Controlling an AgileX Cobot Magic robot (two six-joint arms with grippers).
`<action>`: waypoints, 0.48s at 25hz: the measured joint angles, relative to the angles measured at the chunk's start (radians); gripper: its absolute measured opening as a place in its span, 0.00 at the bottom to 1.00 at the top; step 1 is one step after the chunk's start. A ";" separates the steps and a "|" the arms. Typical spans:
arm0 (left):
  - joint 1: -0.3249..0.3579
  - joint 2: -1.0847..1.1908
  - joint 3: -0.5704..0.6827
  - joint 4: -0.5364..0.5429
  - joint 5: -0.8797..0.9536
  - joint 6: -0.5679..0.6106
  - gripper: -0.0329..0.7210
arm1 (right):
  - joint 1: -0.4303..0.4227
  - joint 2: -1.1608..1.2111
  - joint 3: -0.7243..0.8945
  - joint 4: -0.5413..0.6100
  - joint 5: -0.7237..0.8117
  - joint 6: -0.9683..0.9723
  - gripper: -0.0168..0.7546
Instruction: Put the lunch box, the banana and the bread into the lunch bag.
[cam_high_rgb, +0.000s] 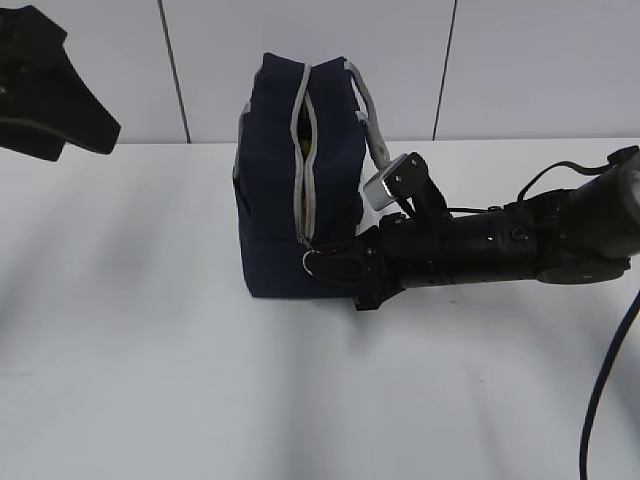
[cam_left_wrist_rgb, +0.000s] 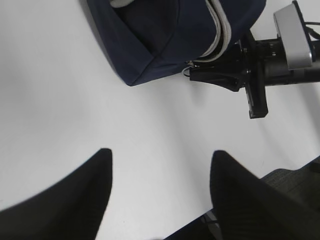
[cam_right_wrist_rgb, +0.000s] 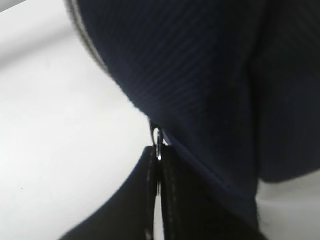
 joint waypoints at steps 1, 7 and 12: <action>0.000 0.000 0.000 0.000 0.000 0.000 0.62 | 0.000 0.000 0.000 -0.002 -0.007 0.000 0.00; 0.000 0.000 0.000 0.000 -0.003 0.000 0.62 | 0.000 0.000 0.000 -0.006 -0.023 0.006 0.00; 0.000 0.000 0.000 0.000 -0.007 0.000 0.62 | -0.016 0.000 0.000 -0.006 -0.023 0.011 0.00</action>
